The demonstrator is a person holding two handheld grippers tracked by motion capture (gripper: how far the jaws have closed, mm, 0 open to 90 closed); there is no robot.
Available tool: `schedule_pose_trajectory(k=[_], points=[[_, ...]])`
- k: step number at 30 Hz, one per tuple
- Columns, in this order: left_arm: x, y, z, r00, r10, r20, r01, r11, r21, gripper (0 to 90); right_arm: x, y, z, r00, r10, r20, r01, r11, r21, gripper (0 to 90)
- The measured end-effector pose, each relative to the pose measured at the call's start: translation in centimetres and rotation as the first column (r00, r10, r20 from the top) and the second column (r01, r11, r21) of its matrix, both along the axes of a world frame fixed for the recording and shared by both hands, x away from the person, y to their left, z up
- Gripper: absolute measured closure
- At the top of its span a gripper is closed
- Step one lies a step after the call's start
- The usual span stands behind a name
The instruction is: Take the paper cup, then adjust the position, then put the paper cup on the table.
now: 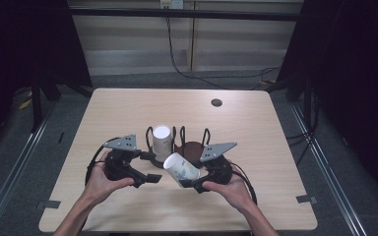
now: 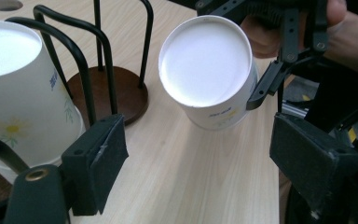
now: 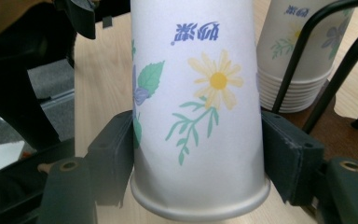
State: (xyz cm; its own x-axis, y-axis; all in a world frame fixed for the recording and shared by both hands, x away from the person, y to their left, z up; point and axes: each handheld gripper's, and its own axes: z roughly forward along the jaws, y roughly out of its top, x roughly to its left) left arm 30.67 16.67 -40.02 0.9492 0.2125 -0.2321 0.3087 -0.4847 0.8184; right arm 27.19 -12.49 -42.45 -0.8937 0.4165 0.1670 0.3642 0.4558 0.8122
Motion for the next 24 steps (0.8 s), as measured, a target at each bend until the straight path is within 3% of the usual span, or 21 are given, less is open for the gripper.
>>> schedule_pose_trajectory(k=[14,24], points=[[-0.3,-0.8,-0.4,0.9998,-0.014,0.016,0.014,0.9984,0.055,18.7,-0.2,0.0,0.1,0.9996,0.018,-0.024,-0.021,0.9912,-0.131,31.6],[-0.8,-1.8,-1.0,0.9975,-0.047,0.052,0.04,0.9896,0.138,18.7,-0.3,0.4,0.4,0.9985,0.049,-0.022,-0.053,0.9779,-0.202,32.1]])
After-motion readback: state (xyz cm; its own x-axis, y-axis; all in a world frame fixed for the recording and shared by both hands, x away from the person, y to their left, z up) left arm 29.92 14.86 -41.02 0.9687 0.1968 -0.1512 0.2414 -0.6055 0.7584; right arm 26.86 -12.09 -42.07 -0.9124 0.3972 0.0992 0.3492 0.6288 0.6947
